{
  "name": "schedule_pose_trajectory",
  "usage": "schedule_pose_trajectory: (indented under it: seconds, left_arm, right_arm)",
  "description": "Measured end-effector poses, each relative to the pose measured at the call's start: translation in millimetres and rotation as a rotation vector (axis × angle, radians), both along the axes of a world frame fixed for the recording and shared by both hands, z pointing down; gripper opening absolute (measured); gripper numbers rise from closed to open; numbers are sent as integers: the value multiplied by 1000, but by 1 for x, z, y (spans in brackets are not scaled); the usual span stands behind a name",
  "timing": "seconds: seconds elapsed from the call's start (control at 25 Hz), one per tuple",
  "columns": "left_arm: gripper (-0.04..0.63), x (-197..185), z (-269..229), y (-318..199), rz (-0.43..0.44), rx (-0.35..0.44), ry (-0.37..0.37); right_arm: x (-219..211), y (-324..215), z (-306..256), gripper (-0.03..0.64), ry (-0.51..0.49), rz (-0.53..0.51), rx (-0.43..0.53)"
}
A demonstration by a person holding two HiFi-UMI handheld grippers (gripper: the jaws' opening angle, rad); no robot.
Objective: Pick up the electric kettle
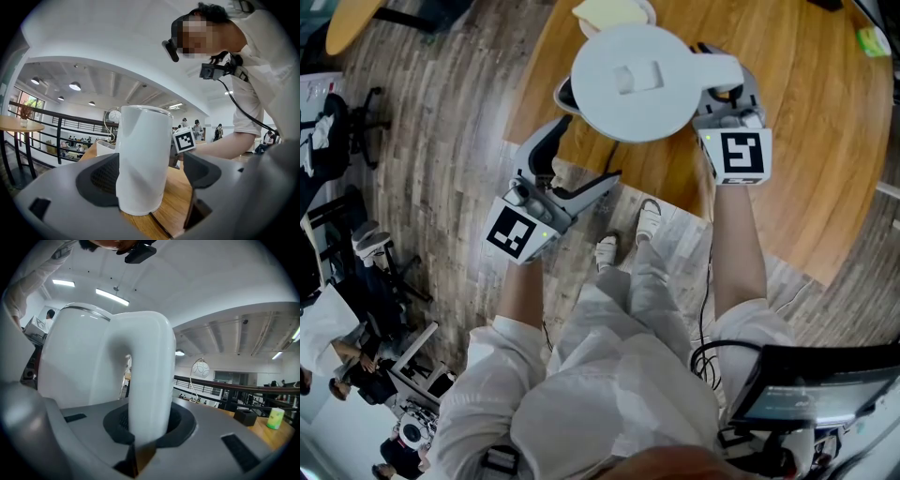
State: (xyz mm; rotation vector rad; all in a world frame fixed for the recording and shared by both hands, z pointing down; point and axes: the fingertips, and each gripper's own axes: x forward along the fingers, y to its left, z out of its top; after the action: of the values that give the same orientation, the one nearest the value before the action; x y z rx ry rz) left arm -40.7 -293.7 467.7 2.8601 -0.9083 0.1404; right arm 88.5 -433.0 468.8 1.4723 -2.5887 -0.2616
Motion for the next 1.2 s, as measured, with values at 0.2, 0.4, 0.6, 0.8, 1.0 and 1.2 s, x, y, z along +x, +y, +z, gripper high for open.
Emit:
schedule_pose_trajectory:
  seconds: [0.2, 0.4, 0.6, 0.8, 1.0, 1.2]
  left_arm:
    - [439, -1, 4, -9, -5, 10, -8]
    - [536, 10, 13, -16, 29, 45, -35]
    - [574, 19, 13, -27, 32, 94, -2]
    - [583, 32, 8, -37, 61, 172, -46]
    - [584, 40, 11, -52, 65, 185, -26]
    - [586, 44, 15, -56, 81, 186, 6]
  right_arm:
    - [-1, -1, 0, 44, -7, -2, -11]
    - [-2, 0, 0, 44, -9, -5, -18]
    - [-2, -1, 2, 44, -5, -13, -23]
    - [-3, 0, 2, 43, 8, -18, -36]
    - [-3, -1, 1, 43, -3, -25, -33]
    - [-3, 0, 3, 43, 12, -26, -40]
